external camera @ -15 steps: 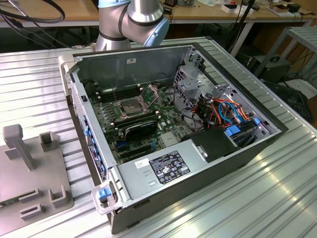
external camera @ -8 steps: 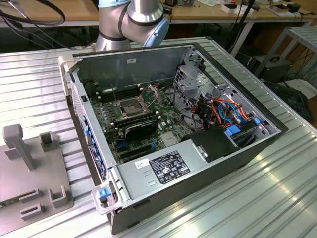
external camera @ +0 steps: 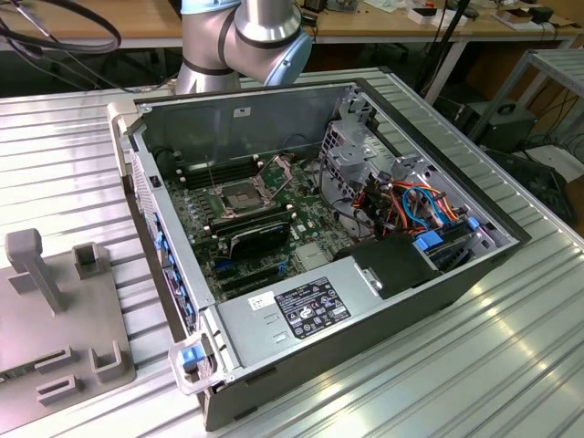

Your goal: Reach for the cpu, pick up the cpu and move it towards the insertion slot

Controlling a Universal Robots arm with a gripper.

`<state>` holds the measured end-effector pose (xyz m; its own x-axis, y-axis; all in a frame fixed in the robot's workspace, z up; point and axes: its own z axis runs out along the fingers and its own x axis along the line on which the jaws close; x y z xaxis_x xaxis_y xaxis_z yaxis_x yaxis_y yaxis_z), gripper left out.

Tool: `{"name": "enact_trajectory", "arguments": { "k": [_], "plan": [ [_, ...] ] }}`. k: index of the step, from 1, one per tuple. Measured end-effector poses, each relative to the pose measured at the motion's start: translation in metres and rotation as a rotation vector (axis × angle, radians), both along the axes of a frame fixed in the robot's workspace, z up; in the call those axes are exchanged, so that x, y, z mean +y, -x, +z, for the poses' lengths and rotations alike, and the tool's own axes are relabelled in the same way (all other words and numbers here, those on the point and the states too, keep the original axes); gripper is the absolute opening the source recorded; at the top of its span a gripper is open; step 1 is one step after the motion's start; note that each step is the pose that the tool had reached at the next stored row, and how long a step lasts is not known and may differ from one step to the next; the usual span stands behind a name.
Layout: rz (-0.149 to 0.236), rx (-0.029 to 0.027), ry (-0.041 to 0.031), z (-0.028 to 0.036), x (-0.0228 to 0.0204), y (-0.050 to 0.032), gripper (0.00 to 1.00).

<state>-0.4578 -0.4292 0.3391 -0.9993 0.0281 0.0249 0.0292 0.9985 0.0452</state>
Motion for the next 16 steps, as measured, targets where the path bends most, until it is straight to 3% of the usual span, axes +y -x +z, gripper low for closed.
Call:
{"name": "enact_trajectory", "arguments": {
  "k": [11,16],
  "plan": [
    [0.000,-0.0001,-0.0001,-0.0066,-0.0001,0.0000,0.60],
    [0.003,0.0003,-0.0001,-0.0184,-0.0069,0.0005,0.60]
  ]
}}
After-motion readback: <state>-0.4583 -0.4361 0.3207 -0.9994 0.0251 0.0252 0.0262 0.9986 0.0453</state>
